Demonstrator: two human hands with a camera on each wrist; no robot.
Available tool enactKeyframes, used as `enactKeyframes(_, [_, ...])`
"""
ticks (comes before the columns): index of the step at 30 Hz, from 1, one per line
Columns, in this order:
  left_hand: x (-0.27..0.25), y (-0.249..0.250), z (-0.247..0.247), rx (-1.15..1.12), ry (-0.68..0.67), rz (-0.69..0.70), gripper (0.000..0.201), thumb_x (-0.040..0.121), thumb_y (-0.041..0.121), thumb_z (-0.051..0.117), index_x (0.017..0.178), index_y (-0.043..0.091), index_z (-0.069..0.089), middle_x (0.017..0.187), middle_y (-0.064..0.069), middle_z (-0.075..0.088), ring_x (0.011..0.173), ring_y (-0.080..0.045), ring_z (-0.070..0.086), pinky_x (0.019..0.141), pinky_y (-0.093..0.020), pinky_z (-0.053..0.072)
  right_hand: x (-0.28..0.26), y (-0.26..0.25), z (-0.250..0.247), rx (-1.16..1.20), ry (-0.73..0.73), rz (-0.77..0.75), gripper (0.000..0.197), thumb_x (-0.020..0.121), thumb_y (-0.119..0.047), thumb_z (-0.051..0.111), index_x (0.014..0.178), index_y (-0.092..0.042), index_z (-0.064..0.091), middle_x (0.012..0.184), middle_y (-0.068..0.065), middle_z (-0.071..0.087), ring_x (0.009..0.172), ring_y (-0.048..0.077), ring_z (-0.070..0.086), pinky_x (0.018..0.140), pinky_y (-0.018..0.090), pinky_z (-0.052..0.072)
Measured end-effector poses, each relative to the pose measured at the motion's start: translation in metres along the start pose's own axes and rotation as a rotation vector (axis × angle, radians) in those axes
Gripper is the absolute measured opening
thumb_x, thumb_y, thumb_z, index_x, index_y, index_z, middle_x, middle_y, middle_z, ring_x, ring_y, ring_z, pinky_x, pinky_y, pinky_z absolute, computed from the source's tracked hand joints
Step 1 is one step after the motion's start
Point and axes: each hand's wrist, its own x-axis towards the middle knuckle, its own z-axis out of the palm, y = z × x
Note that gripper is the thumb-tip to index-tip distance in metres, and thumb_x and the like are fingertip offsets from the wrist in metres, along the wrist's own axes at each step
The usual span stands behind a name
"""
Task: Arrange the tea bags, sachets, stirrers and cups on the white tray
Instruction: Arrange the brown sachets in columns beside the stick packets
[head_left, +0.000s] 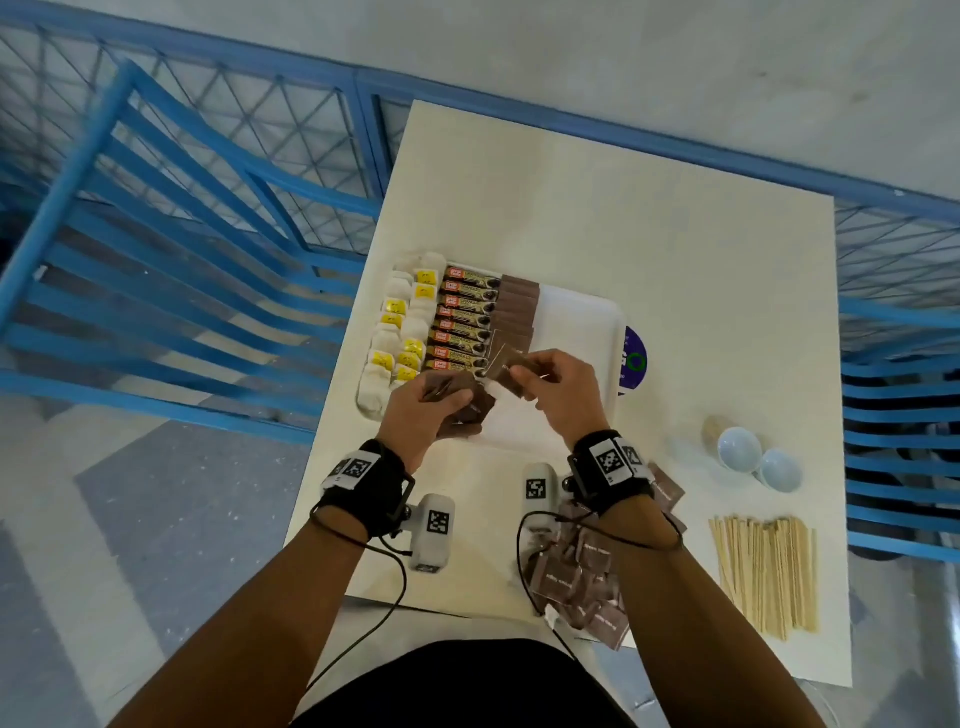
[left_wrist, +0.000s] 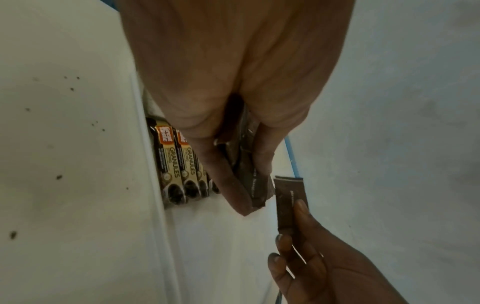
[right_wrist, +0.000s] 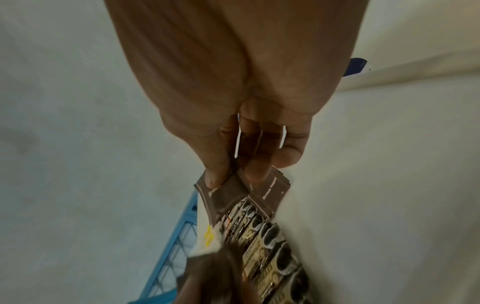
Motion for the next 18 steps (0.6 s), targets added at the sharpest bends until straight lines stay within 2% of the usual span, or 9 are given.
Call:
enactKeyframes(2, [0.004,0.002,-0.012,0.005,0.010,-0.013,0.026,0.092,-0.004,0.067,0.118,0.000,0.065,0.119,-0.025,0.069,0.103,-0.039,0.072,0.078,-0.053,0.063,0.015,0.004,0.001,-0.002,0.078,0.038,0.010,0.086,-0.025,0.078,0.093,-0.023,0.071,0.085,-0.004,0.074,0.074,0.015,0.068,0.071,0.033,0.058])
enactKeyframes(4, [0.007,0.004,-0.023,-0.001,0.015,-0.025,0.028,0.093,-0.005,0.065,0.121,-0.004,0.062,0.116,-0.028,0.070,0.100,-0.039,0.073,0.078,-0.052,0.063,0.029,0.009,0.005,-0.082,0.117,0.046,0.011,0.085,-0.026,0.079,0.093,-0.022,0.072,0.087,-0.006,0.073,0.079,0.014,0.068,0.076,0.032,0.058])
enactKeyframes(6, [0.009,0.005,-0.032,-0.011,0.048,-0.036,0.025,0.093,-0.006,0.064,0.117,-0.001,0.063,0.111,-0.024,0.071,0.093,-0.034,0.074,0.077,-0.051,0.063,0.037,0.012,0.011,-0.158,0.114,0.031,0.015,0.085,-0.026,0.079,0.096,-0.019,0.073,0.088,-0.008,0.070,0.082,0.012,0.065,0.076,0.024,0.054])
enactKeyframes(9, [0.011,0.006,-0.041,-0.002,0.073,-0.045,0.022,0.092,-0.005,0.066,0.113,0.004,0.065,0.111,-0.022,0.072,0.092,-0.033,0.075,0.076,-0.050,0.064,0.043,0.014,0.020,-0.246,0.087,-0.001,0.016,0.085,-0.026,0.079,0.097,-0.018,0.074,0.087,-0.008,0.069,0.080,0.009,0.061,0.066,0.007,0.040])
enactKeyframes(11, [0.013,0.006,-0.045,0.003,0.077,-0.056,0.025,0.092,-0.005,0.066,0.116,0.002,0.064,0.116,-0.024,0.070,0.097,-0.037,0.074,0.077,-0.051,0.063,0.045,0.016,0.025,-0.272,0.095,-0.014,0.016,0.084,-0.026,0.079,0.097,-0.018,0.074,0.089,-0.006,0.068,0.077,0.007,0.059,0.064,0.005,0.036])
enactKeyframes(14, [0.015,0.006,-0.046,-0.003,0.080,-0.071,0.028,0.092,-0.004,0.067,0.120,0.000,0.063,0.117,-0.025,0.070,0.100,-0.038,0.073,0.078,-0.051,0.063,0.047,0.018,0.031,-0.292,0.151,-0.023,0.016,0.083,-0.022,0.080,0.097,-0.017,0.073,0.096,-0.001,0.063,0.071,-0.001,0.053,0.063,0.000,0.037])
enactKeyframes(16, [0.016,0.006,-0.045,-0.006,0.075,-0.076,0.030,0.092,-0.004,0.067,0.121,-0.002,0.062,0.118,-0.025,0.070,0.100,-0.038,0.073,0.078,-0.051,0.063,0.048,0.019,0.034,-0.278,0.183,-0.027,0.018,0.082,-0.018,0.081,0.097,-0.014,0.073,0.098,0.003,0.061,0.071,-0.002,0.051,0.064,-0.004,0.035])
enactKeyframes(18, [0.016,0.006,-0.044,-0.013,0.076,-0.080,0.029,0.092,-0.005,0.067,0.120,-0.001,0.062,0.117,-0.022,0.071,0.100,-0.037,0.074,0.076,-0.050,0.063,0.049,0.020,0.035,-0.264,0.195,-0.021,0.020,0.082,-0.016,0.081,0.099,-0.013,0.072,0.098,0.003,0.059,0.071,-0.002,0.051,0.065,-0.004,0.036])
